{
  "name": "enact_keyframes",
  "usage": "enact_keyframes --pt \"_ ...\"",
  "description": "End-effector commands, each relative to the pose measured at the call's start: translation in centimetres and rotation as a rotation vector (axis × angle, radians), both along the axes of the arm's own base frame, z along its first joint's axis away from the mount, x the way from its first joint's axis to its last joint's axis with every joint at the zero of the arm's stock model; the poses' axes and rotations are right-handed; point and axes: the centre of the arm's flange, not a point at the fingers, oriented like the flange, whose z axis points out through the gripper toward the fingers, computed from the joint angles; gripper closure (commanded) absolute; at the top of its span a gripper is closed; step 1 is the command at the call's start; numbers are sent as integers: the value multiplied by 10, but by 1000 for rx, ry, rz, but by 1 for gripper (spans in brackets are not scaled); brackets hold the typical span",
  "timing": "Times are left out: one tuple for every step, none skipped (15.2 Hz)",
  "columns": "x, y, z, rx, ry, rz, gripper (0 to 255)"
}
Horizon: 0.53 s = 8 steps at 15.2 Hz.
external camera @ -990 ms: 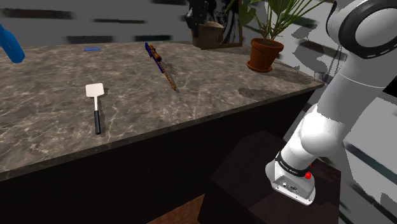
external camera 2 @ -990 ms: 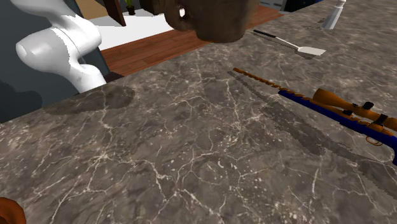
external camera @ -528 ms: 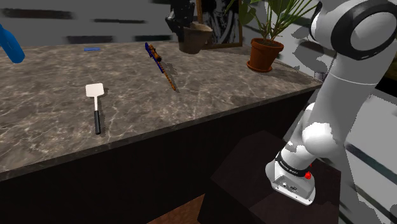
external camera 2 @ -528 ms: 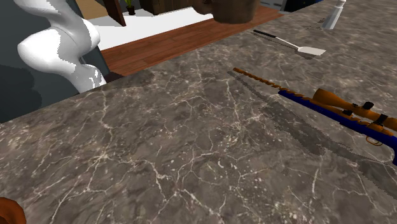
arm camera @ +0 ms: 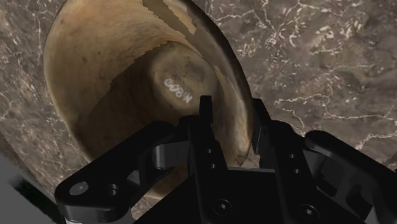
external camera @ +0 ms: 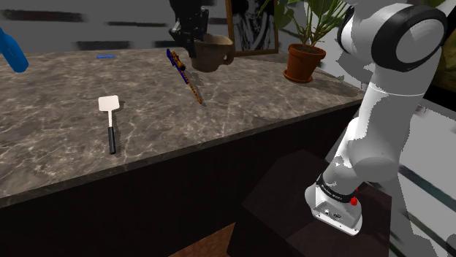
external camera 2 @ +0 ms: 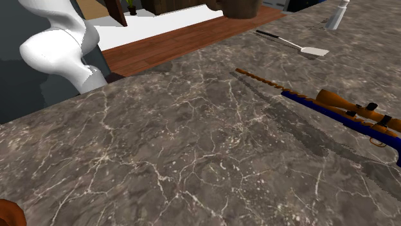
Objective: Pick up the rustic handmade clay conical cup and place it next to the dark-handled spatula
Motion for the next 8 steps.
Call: enact_keyframes --pt "-1 1 -11 0 -1 -1 255" --pt "-1 1 -16 0 -1 -1 255" --pt "-1 1 -21 0 -1 -1 255" --pt "-1 1 -26 0 -1 -1 255" --pt "-1 1 -32 0 -1 -1 255" --pt "-1 1 -37 0 -1 -1 255" --pt "-1 1 -42 0 -1 -1 255" --pt "-1 1 -48 0 -1 -1 255"
